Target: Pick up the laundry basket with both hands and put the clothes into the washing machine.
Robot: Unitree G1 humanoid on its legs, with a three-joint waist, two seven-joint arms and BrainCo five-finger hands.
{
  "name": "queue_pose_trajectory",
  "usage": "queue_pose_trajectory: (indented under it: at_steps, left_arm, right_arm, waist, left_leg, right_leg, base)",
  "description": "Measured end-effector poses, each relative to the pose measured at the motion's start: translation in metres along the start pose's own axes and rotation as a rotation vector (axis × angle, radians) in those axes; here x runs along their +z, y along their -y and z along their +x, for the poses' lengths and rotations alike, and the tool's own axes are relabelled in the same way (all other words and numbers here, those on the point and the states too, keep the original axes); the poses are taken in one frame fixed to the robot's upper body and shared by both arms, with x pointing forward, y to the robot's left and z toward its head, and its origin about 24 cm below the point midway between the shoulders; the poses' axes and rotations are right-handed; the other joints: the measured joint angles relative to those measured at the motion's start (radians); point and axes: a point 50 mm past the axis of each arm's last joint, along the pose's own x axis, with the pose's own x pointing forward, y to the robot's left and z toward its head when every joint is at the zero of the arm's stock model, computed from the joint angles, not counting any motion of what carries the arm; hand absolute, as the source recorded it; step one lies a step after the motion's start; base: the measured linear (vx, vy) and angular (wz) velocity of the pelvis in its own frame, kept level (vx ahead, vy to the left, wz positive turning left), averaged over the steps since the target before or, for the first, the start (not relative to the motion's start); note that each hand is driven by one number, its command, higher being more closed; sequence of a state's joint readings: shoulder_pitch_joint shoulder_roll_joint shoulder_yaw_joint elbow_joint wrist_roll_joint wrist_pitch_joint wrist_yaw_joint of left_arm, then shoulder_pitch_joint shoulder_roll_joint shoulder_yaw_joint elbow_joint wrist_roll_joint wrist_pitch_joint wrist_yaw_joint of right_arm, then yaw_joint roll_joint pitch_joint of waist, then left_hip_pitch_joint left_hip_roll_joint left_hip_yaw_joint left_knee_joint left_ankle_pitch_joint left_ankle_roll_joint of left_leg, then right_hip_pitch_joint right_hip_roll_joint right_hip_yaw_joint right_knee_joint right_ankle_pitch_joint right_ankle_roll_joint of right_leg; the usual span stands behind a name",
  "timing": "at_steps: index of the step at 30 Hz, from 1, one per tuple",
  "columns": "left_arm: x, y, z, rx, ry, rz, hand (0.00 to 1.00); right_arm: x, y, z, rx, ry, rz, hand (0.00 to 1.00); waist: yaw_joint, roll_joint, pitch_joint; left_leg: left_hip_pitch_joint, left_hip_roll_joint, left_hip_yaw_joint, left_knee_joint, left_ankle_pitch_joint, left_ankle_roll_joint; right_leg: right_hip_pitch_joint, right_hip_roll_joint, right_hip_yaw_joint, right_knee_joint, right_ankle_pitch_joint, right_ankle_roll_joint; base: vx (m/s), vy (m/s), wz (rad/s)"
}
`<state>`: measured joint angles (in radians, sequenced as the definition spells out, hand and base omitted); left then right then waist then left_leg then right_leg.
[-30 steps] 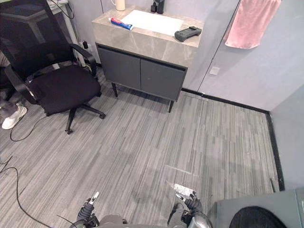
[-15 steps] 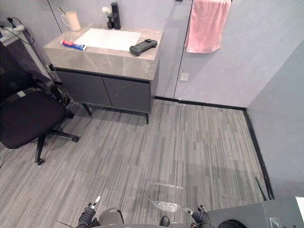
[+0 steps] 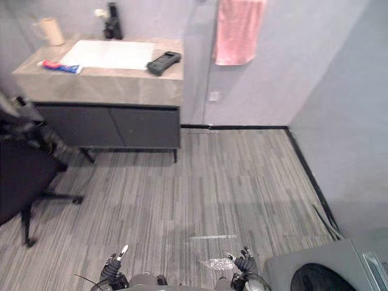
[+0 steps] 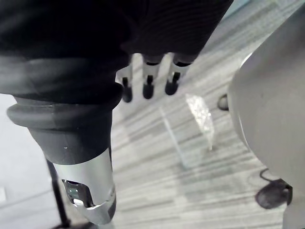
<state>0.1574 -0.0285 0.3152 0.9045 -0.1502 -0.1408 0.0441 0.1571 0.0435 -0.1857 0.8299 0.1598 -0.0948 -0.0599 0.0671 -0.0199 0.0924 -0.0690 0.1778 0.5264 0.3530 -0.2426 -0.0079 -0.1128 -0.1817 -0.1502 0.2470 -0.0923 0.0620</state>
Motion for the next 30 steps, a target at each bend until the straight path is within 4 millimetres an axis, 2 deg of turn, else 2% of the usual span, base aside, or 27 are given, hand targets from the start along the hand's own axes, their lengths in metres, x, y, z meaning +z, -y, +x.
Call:
queue_pose_trajectory:
  at_steps: [1,2,3,7,9,13,15,18,20,22,30]
  left_arm:
    - [0.003,0.003,0.001,-0.023,0.007,0.031,0.0]
    - [0.004,0.005,0.002,-0.03,0.007,0.039,0.0]
    - [0.004,0.007,0.003,-0.036,-0.001,0.04,0.0]
    - [-0.004,0.014,0.001,-0.058,-0.028,0.038,0.0]
    - [-0.008,0.013,0.0,-0.057,-0.04,0.039,0.0]
    - [-0.01,0.012,0.0,-0.058,-0.053,0.052,0.0]
    - [-0.011,0.009,0.0,-0.05,-0.056,0.062,0.0]
    - [-0.009,-0.002,0.001,-0.024,-0.056,0.081,0.0]
    - [-0.012,-0.009,0.0,-0.009,-0.067,0.09,0.0]
    - [-0.017,-0.014,-0.003,0.003,-0.081,0.094,0.0]
    - [-0.02,-0.018,-0.005,0.014,-0.091,0.096,0.0]
  right_arm:
    - [-0.002,-0.001,0.0,0.003,-0.012,-0.016,0.0]
    - [-0.002,0.0,0.0,0.002,-0.016,-0.018,0.0]
    - [-0.002,0.001,0.001,-0.001,-0.023,-0.022,0.0]
    - [-0.012,0.014,0.0,-0.022,-0.074,-0.048,0.0]
    - [-0.019,0.022,0.0,-0.032,-0.113,-0.086,0.0]
    - [-0.032,0.035,-0.003,-0.062,-0.183,-0.121,0.0]
    - [-0.031,0.034,-0.003,-0.061,-0.184,-0.122,0.0]
    - [-0.033,0.03,-0.003,-0.045,-0.192,-0.137,0.0]
    - [-0.033,0.03,-0.003,-0.045,-0.195,-0.137,0.0]
    - [-0.03,0.027,-0.001,-0.042,-0.187,-0.142,0.0]
    - [-0.026,0.024,0.002,-0.036,-0.177,-0.157,0.0]
  waist:
    - [-0.007,-0.001,-0.011]
    - [-0.016,0.0,-0.015]
    - [-0.029,-0.002,-0.033]
    - [-0.027,0.025,-0.077]
    - [-0.026,0.019,-0.089]
    - [-0.028,0.02,-0.103]
    - [-0.032,0.017,-0.106]
    - [-0.033,-0.01,-0.108]
    - [-0.038,-0.017,-0.112]
    - [-0.054,-0.018,-0.112]
    - [-0.052,-0.012,-0.111]
  left_leg:
    - [-0.008,0.002,0.011,0.004,0.003,-0.003]
    - [-0.012,0.001,0.003,0.003,0.007,-0.009]
    - [-0.012,-0.012,-0.035,-0.027,0.034,-0.021]
    - [0.057,-0.053,-0.106,-0.217,0.122,-0.054]
    - [0.082,-0.053,-0.128,-0.259,0.142,-0.068]
    - [0.09,-0.056,-0.165,-0.292,0.148,-0.069]
    - [0.092,-0.062,-0.166,-0.303,0.154,-0.065]
    - [0.089,-0.076,-0.171,-0.318,0.168,-0.06]
    - [0.086,-0.081,-0.173,-0.318,0.171,-0.054]
    - [0.086,-0.089,-0.183,-0.319,0.175,-0.049]
    - [0.085,-0.114,-0.204,-0.383,0.221,-0.044]
  right_leg:
    - [-0.008,-0.01,-0.06,-0.045,0.034,0.006]
    - [0.003,-0.007,-0.07,-0.069,0.051,0.04]
    - [0.023,0.008,-0.074,-0.122,0.07,0.044]
    - [0.086,0.04,-0.1,-0.232,0.102,0.032]
    - [0.115,0.055,-0.115,-0.257,0.102,0.031]
    - [0.126,0.067,-0.12,-0.287,0.113,0.016]
    - [0.126,0.067,-0.117,-0.295,0.121,0.017]
    - [0.127,0.061,-0.115,-0.32,0.141,0.015]
    - [0.125,0.057,-0.112,-0.323,0.145,0.012]
    - [0.124,0.051,-0.114,-0.323,0.146,0.012]
    - [0.095,0.04,-0.098,-0.326,0.161,0.024]
  base:
    - [0.13,-0.018,-0.54]
    - [0.14,-0.08,-0.24]
    - [0.14,-0.142,0.07]
    - [0.14,-0.137,0.12]
    - [0.08,-0.109,0.22]
    - [0.01,-0.051,0.05]
    - [-0.05,0.003,-0.04]
    - [-0.07,0.004,0.01]
    - [-0.09,0.014,0.05]
    - [-0.09,0.021,0.1]
    - [-0.09,-0.004,0.02]
